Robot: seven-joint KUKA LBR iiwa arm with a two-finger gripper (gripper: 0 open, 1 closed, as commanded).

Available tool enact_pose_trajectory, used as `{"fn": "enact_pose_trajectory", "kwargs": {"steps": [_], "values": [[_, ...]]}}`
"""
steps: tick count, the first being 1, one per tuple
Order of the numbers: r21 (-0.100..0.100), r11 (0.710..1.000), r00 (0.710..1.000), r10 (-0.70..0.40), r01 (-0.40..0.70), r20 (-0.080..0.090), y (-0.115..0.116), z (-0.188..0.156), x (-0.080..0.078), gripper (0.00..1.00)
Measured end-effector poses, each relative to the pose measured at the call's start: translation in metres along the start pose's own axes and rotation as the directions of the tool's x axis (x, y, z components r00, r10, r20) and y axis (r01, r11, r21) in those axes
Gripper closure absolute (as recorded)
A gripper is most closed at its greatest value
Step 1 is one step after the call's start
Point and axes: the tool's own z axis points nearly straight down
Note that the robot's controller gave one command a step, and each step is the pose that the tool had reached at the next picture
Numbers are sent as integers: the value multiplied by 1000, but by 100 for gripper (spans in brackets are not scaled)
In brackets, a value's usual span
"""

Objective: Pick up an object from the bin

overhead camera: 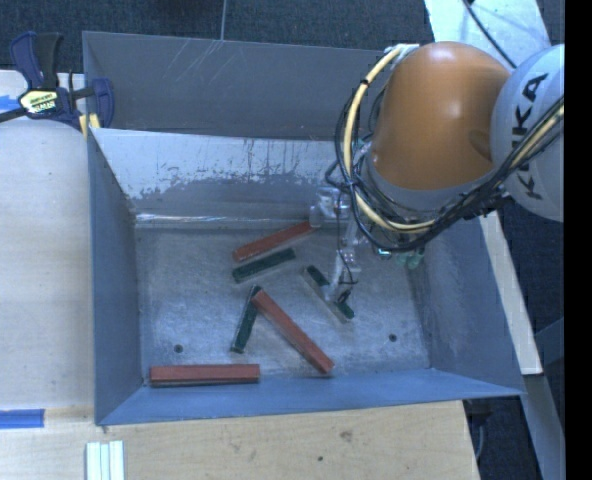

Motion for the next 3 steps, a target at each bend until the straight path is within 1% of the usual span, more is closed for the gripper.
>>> {"fn": "enact_pose_trajectory", "kwargs": {"steps": [1,2,3], "values": [[1,997,997,-73,73,3,-12,157,-33,0],[-3,983,983,182,-182,11,-3,144,-85,0],[0,990,990,142,-142,3,-2,168,-80,0]]}}
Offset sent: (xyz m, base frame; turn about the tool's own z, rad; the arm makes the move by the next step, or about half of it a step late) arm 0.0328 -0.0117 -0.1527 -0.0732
